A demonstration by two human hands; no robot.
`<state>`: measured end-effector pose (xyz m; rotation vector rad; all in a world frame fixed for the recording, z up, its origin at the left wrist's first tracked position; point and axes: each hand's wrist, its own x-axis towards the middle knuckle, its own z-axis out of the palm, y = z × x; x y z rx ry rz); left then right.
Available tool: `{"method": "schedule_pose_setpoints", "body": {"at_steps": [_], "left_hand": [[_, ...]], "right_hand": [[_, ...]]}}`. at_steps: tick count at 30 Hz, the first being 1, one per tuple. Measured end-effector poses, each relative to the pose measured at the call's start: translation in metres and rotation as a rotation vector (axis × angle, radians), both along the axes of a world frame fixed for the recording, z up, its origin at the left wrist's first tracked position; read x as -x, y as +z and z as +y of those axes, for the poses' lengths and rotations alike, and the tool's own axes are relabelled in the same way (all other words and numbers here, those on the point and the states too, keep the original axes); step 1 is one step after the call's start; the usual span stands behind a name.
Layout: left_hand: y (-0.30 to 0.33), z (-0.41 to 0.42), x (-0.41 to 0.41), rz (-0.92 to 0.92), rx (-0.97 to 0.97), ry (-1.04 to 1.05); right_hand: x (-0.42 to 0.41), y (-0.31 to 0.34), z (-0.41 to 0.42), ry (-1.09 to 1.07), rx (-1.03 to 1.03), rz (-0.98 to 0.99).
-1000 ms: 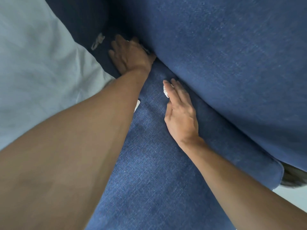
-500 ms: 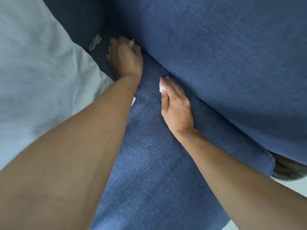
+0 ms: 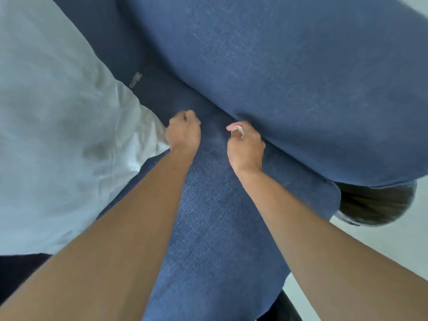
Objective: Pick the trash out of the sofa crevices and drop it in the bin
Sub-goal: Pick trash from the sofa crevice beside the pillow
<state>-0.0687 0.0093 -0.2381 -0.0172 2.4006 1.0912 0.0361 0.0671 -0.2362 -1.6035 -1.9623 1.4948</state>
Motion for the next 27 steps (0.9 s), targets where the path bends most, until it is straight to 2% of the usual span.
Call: {"method": "schedule_pose_setpoints", "body": {"at_steps": [3,8,14,18,22,27], "left_hand": [[0.01,-0.005,-0.029,-0.088,-0.024,0.012],[0.022,-0.009,-0.076,-0.118,0.025,-0.09],[0.036,0.011,-0.138,-0.161,-0.011,-0.238],[0.046,0.039,-0.186,-0.204,-0.02,-0.383],[0.047,0.064,-0.238,-0.275,-0.02,-0.504],[0.04,0.097,-0.296,-0.235,0.049,-0.674]], "right_hand": [[-0.018,0.013,0.002,-0.132,0.229,-0.035],[-0.064,0.031,0.007,-0.221,0.404,-0.018],[-0.141,0.037,0.028,-0.223,0.409,-0.001],[-0.191,0.045,0.049,-0.396,0.485,0.052],[-0.243,0.051,0.071,-0.594,0.564,0.024],[-0.305,0.043,0.098,-0.71,0.607,0.02]]}}
